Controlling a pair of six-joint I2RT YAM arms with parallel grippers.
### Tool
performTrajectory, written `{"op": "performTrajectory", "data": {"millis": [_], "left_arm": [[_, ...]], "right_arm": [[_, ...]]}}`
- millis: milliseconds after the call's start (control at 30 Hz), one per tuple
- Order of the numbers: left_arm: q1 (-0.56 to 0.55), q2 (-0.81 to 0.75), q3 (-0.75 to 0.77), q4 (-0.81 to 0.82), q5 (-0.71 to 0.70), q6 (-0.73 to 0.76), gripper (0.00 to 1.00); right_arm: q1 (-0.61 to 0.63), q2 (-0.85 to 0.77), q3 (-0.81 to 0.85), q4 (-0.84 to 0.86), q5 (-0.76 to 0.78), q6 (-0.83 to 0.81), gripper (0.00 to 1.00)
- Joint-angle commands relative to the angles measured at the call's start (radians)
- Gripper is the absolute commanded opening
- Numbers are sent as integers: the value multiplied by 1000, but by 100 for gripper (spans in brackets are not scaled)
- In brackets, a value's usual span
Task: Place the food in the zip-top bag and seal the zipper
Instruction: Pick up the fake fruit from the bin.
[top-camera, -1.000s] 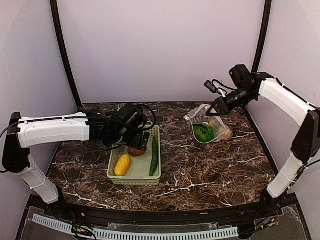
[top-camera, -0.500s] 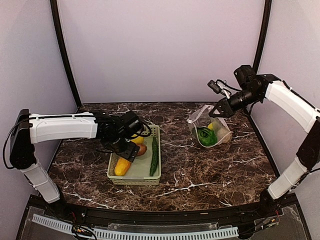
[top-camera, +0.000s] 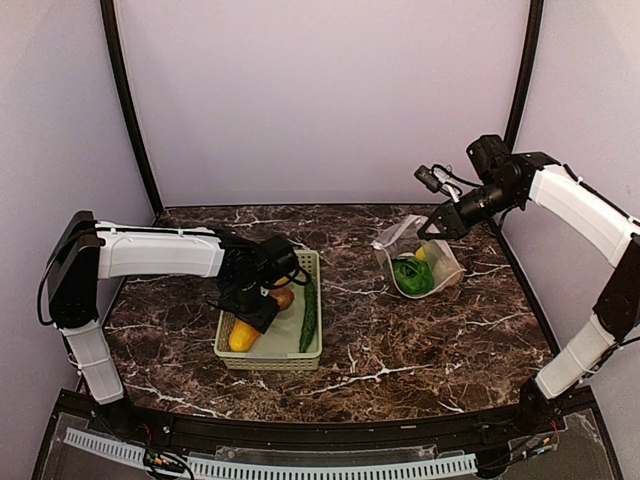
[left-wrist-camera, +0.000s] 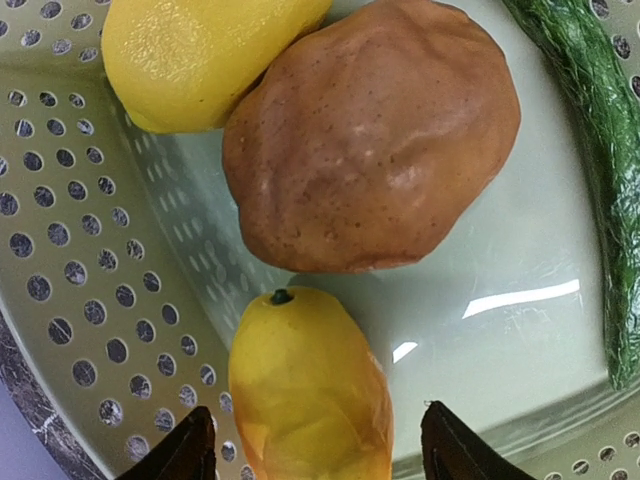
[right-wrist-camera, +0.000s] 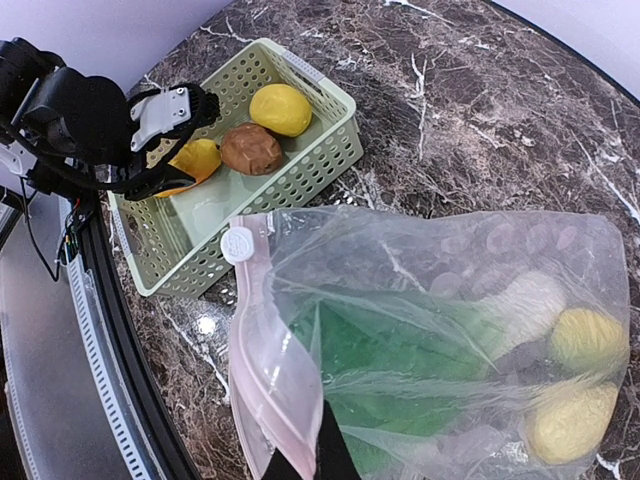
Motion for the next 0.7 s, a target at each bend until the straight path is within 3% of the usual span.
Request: {"op": "performTrajectory", "data": {"millis": [0, 333, 667], "left_arm": [[9, 46, 47, -55, -15, 2, 69], [9, 107, 78, -95, -21, -11, 60], [9, 74, 102, -119, -3, -6, 36]], "right_arm": [[-1, -27, -19, 24, -15, -11, 0], [-1, -19, -16, 24, -15, -12, 0], [-1, -21, 7, 8, 2, -13, 0]]}}
